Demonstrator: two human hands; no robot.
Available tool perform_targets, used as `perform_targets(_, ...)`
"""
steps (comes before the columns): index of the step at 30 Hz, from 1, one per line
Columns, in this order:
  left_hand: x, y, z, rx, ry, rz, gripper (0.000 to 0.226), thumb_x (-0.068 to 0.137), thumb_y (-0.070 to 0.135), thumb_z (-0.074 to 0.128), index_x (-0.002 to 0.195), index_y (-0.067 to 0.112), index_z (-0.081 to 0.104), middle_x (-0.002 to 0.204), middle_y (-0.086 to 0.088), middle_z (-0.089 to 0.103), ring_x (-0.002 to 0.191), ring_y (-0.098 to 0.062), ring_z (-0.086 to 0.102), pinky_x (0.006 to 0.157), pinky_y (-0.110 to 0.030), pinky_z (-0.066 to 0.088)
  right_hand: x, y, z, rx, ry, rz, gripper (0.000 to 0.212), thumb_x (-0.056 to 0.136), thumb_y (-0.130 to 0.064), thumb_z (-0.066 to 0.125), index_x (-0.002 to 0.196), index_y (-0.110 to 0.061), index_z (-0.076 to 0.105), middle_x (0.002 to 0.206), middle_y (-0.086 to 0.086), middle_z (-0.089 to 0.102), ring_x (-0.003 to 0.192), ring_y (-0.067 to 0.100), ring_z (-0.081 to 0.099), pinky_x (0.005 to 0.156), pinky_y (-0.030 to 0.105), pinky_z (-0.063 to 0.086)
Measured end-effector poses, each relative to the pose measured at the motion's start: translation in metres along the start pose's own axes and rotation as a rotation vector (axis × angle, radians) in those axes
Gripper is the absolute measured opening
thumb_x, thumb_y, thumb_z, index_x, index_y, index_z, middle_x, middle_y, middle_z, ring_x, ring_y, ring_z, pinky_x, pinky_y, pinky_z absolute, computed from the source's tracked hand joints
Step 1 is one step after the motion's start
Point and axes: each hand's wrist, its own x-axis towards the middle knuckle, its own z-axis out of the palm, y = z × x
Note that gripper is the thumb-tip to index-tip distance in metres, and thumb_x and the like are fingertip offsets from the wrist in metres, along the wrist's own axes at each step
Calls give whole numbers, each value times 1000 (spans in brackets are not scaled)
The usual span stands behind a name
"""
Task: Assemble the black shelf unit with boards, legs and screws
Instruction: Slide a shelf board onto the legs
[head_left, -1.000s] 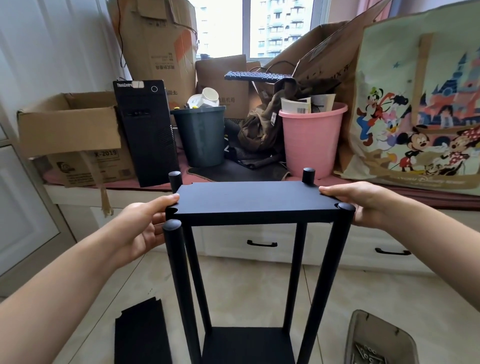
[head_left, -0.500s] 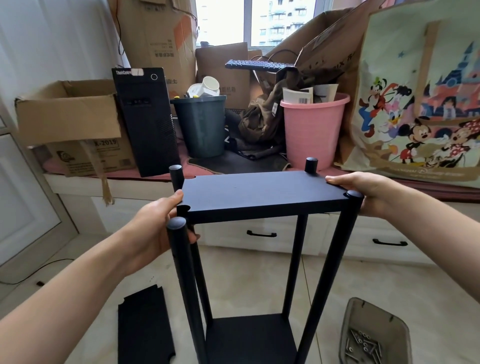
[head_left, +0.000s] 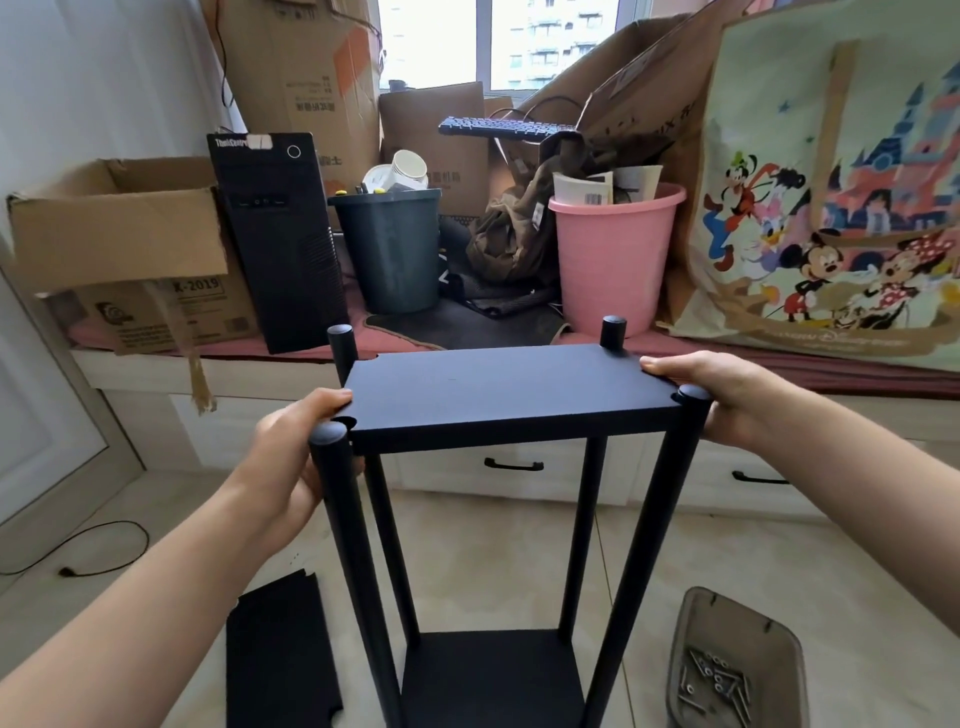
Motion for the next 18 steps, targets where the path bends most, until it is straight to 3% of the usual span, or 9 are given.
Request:
perform_targets(2,3,-1,-1,-14,11,-29,21,93,28,64,103,11,69,83,-2,70,65,-14,64,63,-33,52,-1,4,2,2,14,-14,22,90,-7,65,111,-1,65,89,9,69,64,17,66,47,24,54)
perform_targets(4,6,-4,-2,-49,8,-73,21,93,28,63,105,12,68,84,-1,71,68,-15,66,69,-35,51,0,8,4,10,25,-27,31,89,-5,66,118,5,64,106,16,70,79,24,67,68,33,59)
perform_targets(6,7,-9,-4,-80,29,-102,25,92,28,62,110,12,66,86,-2,72,71,-17,68,74,-37,51,1,11,6,11,19,-40,38,88,-5,67,123,6,62,124,20,66,95,28,64,88,39,54)
perform_targets(11,4,-16,-2,-177,38,-99,21,92,25,61,107,12,68,86,-3,75,71,-17,74,74,-36,55,3,18,3,37,-21,5,37,87,-9,65,123,1,65,118,13,66,95,25,62,87,33,51)
perform_targets(15,-5,-26,4,-178,65,-52,12,93,18,59,92,13,70,85,-6,74,70,-19,73,76,-38,58,5,34,0,102,-49,4,28,91,-7,59,119,-4,64,109,11,64,85,24,63,78,31,49)
perform_targets(18,-12,-36,6,-142,93,-30,16,96,19,57,102,9,68,94,-11,71,83,-24,70,76,-37,58,7,46,-1,162,-28,10,33,97,-10,53,128,-1,61,113,11,65,88,22,63,82,31,49)
